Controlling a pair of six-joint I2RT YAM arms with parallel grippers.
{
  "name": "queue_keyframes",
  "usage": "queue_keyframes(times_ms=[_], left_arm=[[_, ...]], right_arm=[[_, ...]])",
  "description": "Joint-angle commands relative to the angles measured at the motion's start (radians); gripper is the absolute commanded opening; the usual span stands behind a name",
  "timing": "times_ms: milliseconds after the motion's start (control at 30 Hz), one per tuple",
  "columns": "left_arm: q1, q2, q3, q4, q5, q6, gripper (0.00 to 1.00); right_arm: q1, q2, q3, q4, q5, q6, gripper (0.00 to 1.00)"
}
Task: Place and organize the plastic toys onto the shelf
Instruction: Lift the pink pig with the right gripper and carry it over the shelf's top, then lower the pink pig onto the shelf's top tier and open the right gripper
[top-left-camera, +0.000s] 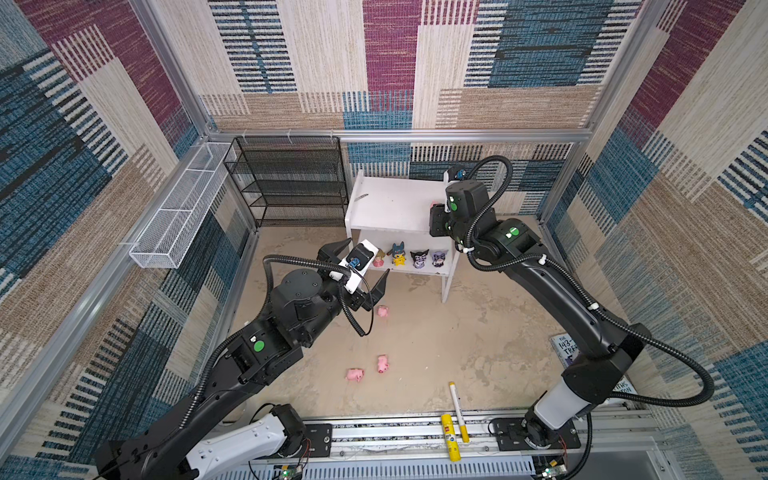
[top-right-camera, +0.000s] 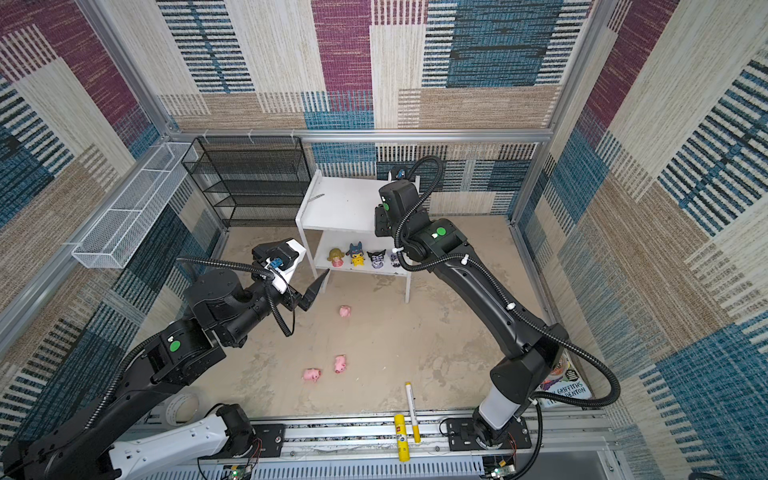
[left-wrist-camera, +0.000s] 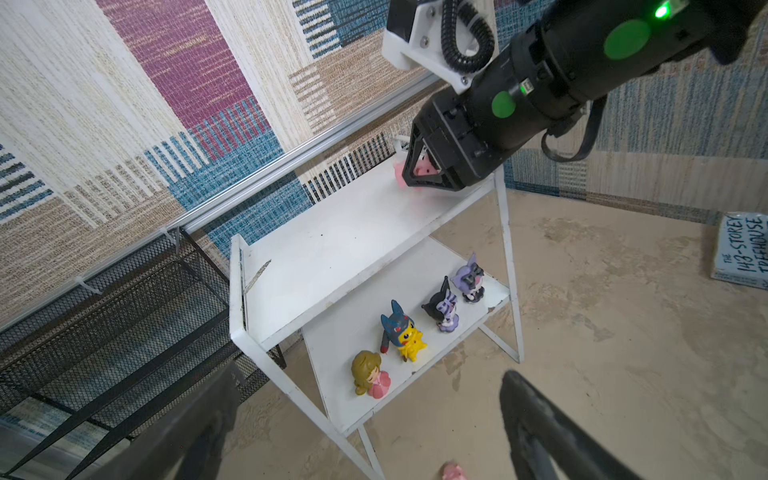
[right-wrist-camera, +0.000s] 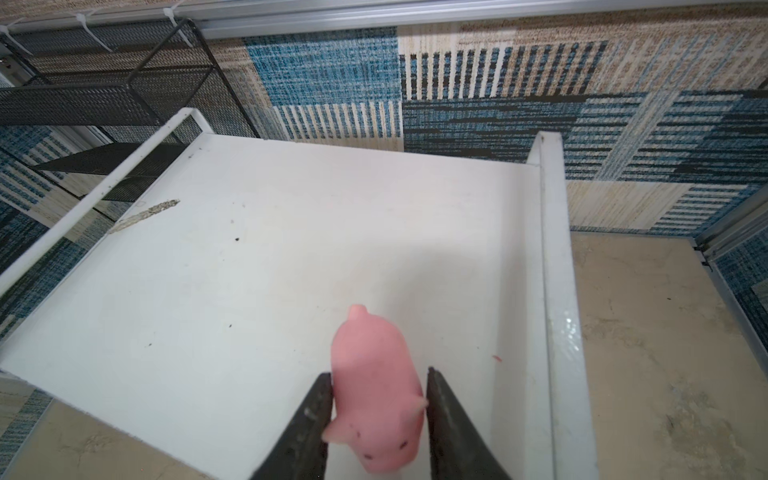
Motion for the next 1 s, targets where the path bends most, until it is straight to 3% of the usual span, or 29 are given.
queue_keyframes(times_ms=[0, 967], left_arm=[[0.001, -0.019, -0.03, 0.078, -0.004, 0.018, 0.99], [0.001, -0.054, -0.098, 0.127, 0.003, 0.053, 0.99]], right_arm=[[0.001, 0.0, 0.011, -0.016, 0.028, 0.024, 0.4], [0.002, -0.04, -0.027, 0.051, -0.14, 0.039, 0.51]])
